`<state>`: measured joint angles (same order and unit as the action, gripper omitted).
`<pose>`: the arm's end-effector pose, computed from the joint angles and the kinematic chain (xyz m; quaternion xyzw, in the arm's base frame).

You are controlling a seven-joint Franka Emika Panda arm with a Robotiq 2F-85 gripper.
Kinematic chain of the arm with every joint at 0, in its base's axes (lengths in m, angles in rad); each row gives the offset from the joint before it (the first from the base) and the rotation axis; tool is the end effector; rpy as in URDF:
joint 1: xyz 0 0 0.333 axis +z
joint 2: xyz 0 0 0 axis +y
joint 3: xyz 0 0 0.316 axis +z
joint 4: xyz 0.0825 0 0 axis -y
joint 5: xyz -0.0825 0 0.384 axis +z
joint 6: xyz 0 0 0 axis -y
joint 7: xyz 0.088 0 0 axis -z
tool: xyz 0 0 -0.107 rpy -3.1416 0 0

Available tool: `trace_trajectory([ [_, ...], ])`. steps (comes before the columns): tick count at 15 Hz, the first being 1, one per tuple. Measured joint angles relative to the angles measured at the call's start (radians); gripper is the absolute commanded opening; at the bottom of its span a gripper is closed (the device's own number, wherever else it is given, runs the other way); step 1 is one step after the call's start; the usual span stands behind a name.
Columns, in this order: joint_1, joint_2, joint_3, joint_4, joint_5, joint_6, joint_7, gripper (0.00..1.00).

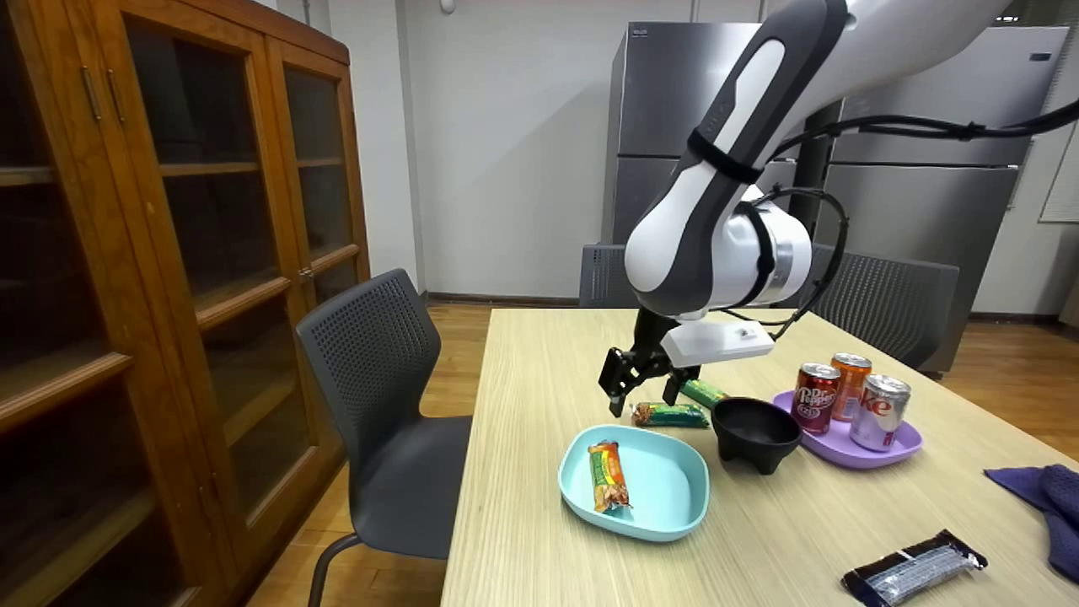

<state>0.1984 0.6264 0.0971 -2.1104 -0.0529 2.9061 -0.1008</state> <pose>0.5580 0.1740 0.1313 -0.9738 -0.2093 -0.0842 0.0275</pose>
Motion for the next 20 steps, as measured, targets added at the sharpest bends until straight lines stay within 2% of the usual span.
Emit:
trace_trajectory([
  [6,0.000,0.003,0.001,-0.001,0.000,0.000,-0.001,1.00],
  [11,0.028,0.003,-0.006,-0.018,-0.053,0.004,-0.001,1.00],
  [20,0.056,0.003,-0.070,-0.009,-0.120,0.007,-0.002,1.00],
])
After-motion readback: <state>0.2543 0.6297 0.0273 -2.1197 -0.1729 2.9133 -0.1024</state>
